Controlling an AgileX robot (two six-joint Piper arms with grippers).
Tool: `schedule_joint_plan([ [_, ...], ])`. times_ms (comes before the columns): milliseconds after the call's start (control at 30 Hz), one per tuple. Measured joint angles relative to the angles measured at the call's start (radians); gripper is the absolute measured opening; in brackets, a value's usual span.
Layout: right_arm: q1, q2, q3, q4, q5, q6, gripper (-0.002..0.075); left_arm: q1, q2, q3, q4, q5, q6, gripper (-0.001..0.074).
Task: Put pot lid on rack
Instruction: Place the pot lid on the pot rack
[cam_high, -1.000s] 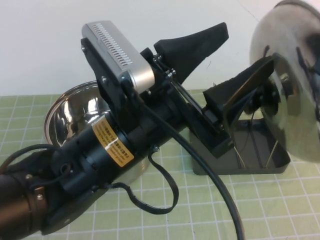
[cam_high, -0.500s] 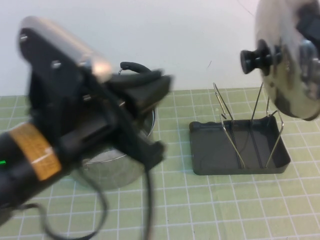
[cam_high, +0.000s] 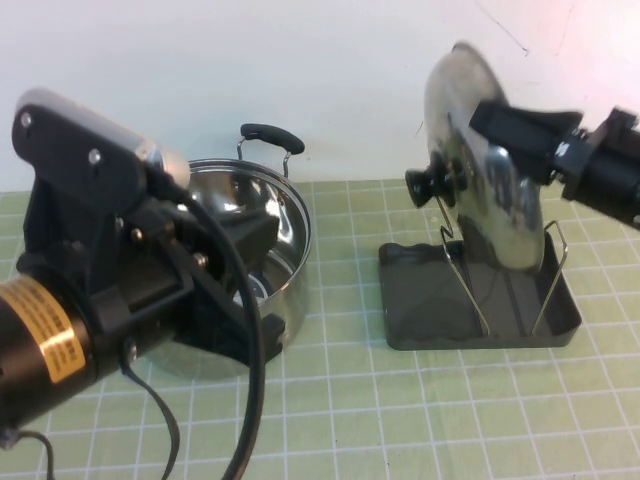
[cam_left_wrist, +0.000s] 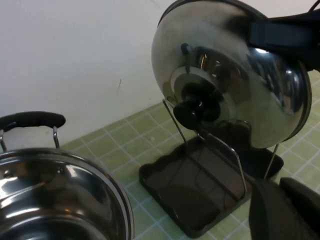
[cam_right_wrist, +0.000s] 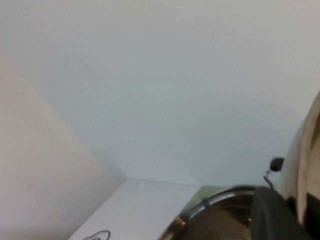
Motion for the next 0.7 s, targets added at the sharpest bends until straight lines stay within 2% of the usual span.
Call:
schedule_joint_plan([
  [567,0.002,0.110,-0.006,-0.051,0.044,-0.163,0.0034,0.000,0.000,0.041,-0.034,0.023,-0.042,0.0001],
  [700,-0.006,0.114,-0.006,-0.061,0.079,-0.166,0.0121,0.000,0.000,0.041,-0.034,0.032,-0.042,0.0001],
])
